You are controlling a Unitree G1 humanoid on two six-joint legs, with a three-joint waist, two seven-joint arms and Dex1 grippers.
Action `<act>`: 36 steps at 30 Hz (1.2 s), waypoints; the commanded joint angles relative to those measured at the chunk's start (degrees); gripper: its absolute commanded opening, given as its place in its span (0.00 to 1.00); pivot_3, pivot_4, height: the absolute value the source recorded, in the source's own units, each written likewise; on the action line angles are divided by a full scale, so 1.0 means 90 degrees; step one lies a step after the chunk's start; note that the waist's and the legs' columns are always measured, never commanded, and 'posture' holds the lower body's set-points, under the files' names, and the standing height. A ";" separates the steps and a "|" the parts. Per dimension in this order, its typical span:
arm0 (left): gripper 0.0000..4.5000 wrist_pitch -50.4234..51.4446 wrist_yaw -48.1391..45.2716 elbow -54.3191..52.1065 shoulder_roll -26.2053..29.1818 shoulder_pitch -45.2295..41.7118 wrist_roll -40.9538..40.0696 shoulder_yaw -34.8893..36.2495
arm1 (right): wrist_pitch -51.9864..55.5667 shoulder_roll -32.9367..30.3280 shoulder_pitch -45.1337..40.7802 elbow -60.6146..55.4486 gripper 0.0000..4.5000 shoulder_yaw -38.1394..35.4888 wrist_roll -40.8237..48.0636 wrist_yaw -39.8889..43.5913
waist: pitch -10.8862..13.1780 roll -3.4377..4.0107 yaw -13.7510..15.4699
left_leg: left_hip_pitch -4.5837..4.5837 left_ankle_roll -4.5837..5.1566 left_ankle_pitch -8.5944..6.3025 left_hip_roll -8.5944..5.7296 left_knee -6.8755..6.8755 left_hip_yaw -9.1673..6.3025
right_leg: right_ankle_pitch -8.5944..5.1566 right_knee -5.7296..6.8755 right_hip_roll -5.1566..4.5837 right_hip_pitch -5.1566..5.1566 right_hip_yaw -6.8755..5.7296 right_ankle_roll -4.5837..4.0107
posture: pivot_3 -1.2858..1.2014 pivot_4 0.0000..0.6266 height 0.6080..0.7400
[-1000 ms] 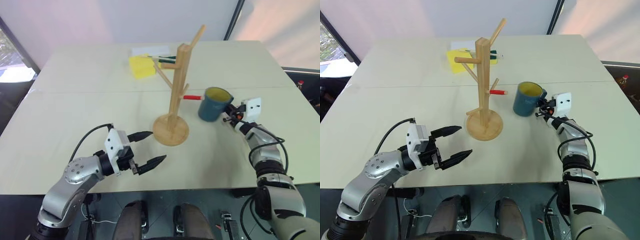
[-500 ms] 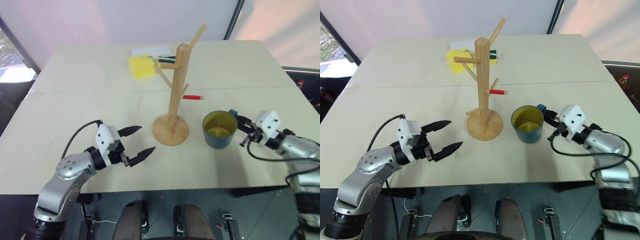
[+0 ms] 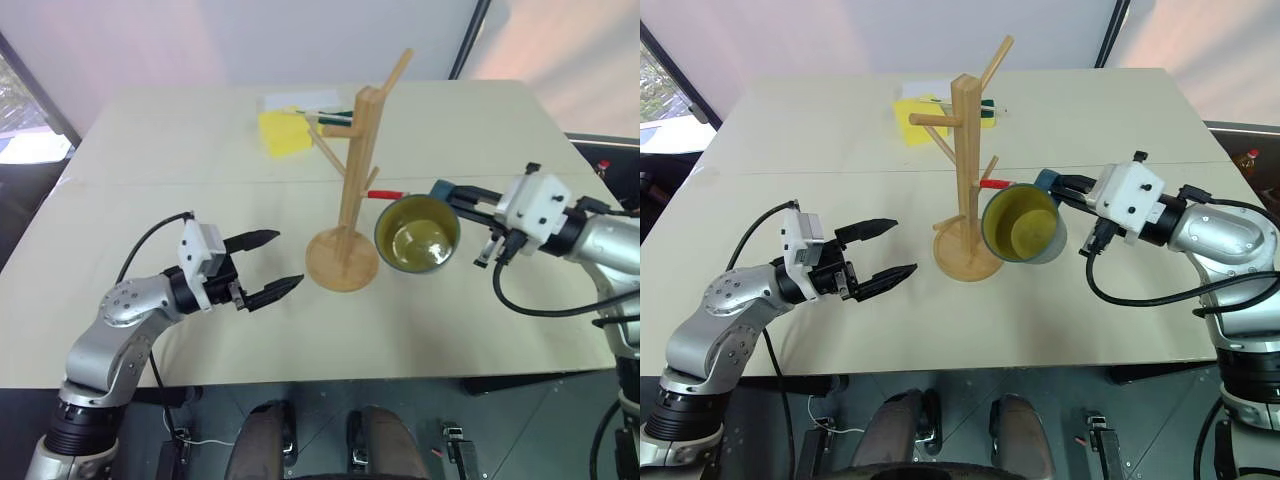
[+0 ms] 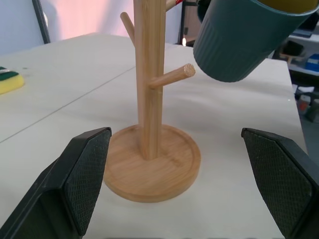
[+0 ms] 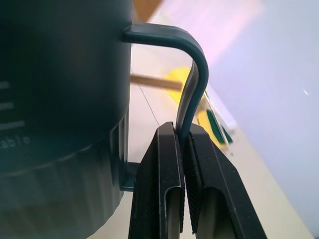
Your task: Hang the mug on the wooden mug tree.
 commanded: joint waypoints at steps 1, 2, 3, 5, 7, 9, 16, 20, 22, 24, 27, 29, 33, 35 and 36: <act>1.00 0.0095 0.0080 -0.0418 0.0046 -0.0096 -0.0198 0.0157 | -0.0073 -0.0101 -0.0335 -0.0129 0.01 0.0071 -0.0065 0.0124 | 0.0000 0.0000 0.0002 | 0.0000 0.0001 0.0000 0.0000 0.0001 0.0000 | 0.0000 0.0001 0.0000 0.0000 0.0000 0.0000 | 0.52 0.24 0.93; 1.00 0.0117 0.0104 -0.0459 0.0051 -0.0092 -0.0213 0.0165 | -0.0089 -0.0102 -0.0397 -0.0109 0.01 0.0118 -0.0074 0.0174 | 0.0000 0.0000 0.0002 | 0.0000 0.0003 -0.0001 0.0000 0.0002 0.0000 | 0.0000 0.0001 0.0000 0.0001 0.0000 0.0001 | 0.52 0.24 0.93; 1.00 0.0131 0.0129 -0.0496 0.0055 -0.0081 -0.0224 0.0181 | -0.0068 -0.0092 -0.0468 -0.0109 0.01 0.0162 -0.0065 0.0218 | 0.0000 0.0000 0.0000 | 0.0000 0.0005 -0.0002 -0.0001 0.0003 0.0000 | 0.0001 0.0001 0.0000 0.0002 -0.0001 0.0001 | 0.52 0.24 0.93; 1.00 0.0156 0.0181 -0.0570 0.0065 -0.0042 -0.0237 0.0217 | -0.0032 -0.0076 -0.0615 -0.0139 0.01 0.0263 -0.0054 0.0311 | 0.0001 0.0000 -0.0001 | 0.0001 0.0009 -0.0005 -0.0001 0.0004 -0.0001 | 0.0001 0.0002 0.0000 0.0002 -0.0001 0.0001 | 0.52 0.24 0.93; 1.00 0.0180 0.0229 -0.0644 0.0072 -0.0004 -0.0250 0.0241 | 0.0017 -0.0041 -0.0777 -0.0169 0.01 0.0373 -0.0056 0.0368 | 0.0000 0.0000 -0.0001 | 0.0002 0.0009 -0.0005 0.0000 0.0004 -0.0001 | 0.0001 0.0004 0.0000 0.0002 -0.0001 0.0001 | 0.52 0.24 0.93; 1.00 0.0209 0.0266 -0.0697 0.0071 0.0013 -0.0259 0.0251 | 0.0082 0.0000 -0.0919 -0.0180 0.01 0.0498 -0.0073 0.0399 | 0.0001 -0.0001 -0.0003 | 0.0002 0.0008 -0.0004 0.0000 0.0004 -0.0001 | 0.0001 0.0004 0.0000 0.0002 -0.0001 0.0001 | 0.52 0.24 0.93; 1.00 0.0244 0.0398 -0.0831 0.0042 0.0064 -0.0265 0.0247 | 0.0185 0.0198 -0.1314 0.0159 0.01 0.0932 -0.0527 0.0270 | 0.0001 -0.0002 -0.0006 | 0.0002 -0.0004 0.0003 0.0000 0.0004 0.0000 | 0.0001 0.0003 0.0000 0.0002 -0.0001 0.0001 | 0.52 0.24 0.93; 1.00 0.0249 0.0457 -0.0874 0.0041 0.0087 -0.0269 0.0254 | 0.0183 0.0330 -0.1433 0.0261 0.01 0.0996 -0.0620 0.0259 | 0.0001 -0.0002 -0.0001 | 0.0001 -0.0020 0.0013 -0.0001 0.0005 0.0000 | 0.0001 0.0003 0.0000 0.0002 -0.0001 0.0001 | 0.52 0.24 0.93; 1.00 0.0250 0.0477 -0.0885 0.0047 0.0097 -0.0275 0.0255 | 0.0226 0.0366 -0.1466 0.0271 0.07 0.0962 -0.0601 0.0276 | 0.0001 -0.0002 -0.0004 | 0.0001 -0.0020 0.0013 -0.0001 0.0005 0.0000 | 0.0001 0.0003 0.0000 0.0002 -0.0001 0.0001 | 0.52 0.24 0.93; 1.00 0.0252 0.0490 -0.0899 0.0054 0.0111 -0.0278 0.0266 | 0.0244 0.0356 -0.1479 0.0255 0.22 0.0907 -0.0590 0.0284 | 0.0001 -0.0002 -0.0002 | 0.0001 -0.0020 0.0013 -0.0001 0.0005 0.0000 | 0.0001 0.0003 0.0001 0.0002 -0.0001 0.0001 | 0.52 0.24 0.93; 1.00 0.0260 0.0530 -0.0890 0.0042 0.0123 -0.0287 0.0296 | 0.0127 0.0239 -0.1354 0.0368 0.53 0.0671 -0.0619 0.0236 | 0.0001 -0.0002 -0.0001 | 0.0001 -0.0020 0.0013 -0.0001 0.0005 0.0000 | 0.0001 0.0003 0.0001 0.0003 -0.0002 0.0001 | 0.52 0.24 0.93; 1.00 0.0283 0.0621 -0.0808 0.0016 0.0131 -0.0272 0.0351 | 0.0313 0.0248 -0.1171 0.0523 0.53 0.0242 -0.0315 0.0148 | 0.0000 -0.0004 0.0008 | 0.0001 -0.0020 0.0013 -0.0001 0.0005 0.0000 | 0.0001 0.0003 0.0001 0.0003 -0.0002 0.0001 | 0.52 0.24 0.93; 1.00 0.0266 0.0881 -0.0514 -0.0039 0.0217 -0.0092 0.0491 | 0.0913 0.0478 -0.0711 0.0850 0.53 -0.0595 0.0546 0.0039 | 0.0001 -0.0008 0.0005 | 0.0001 -0.0019 0.0013 -0.0002 0.0007 -0.0001 | 0.0002 0.0003 0.0000 0.0006 -0.0004 0.0002 | 0.52 0.24 0.93; 1.00 0.0156 0.1139 -0.0248 -0.0162 0.0263 0.0063 0.0629 | 0.1220 0.0644 -0.0365 0.1128 0.53 -0.0991 0.0951 -0.0030 | -0.0003 -0.0013 0.0013 | 0.0006 -0.0018 0.0012 -0.0001 0.0005 -0.0003 | 0.0002 0.0003 0.0001 0.0011 -0.0005 0.0001 | 0.52 0.24 0.93; 1.00 0.0047 0.1385 0.0024 -0.0262 0.0273 0.0233 0.0739 | 0.1267 0.0821 -0.0125 0.1335 0.53 -0.1129 0.1079 -0.0102 | -0.0002 -0.0014 0.0008 | 0.0008 0.0003 0.0000 -0.0001 0.0005 -0.0004 | 0.0002 0.0003 0.0001 0.0015 -0.0006 0.0001 | 0.52 0.24 0.93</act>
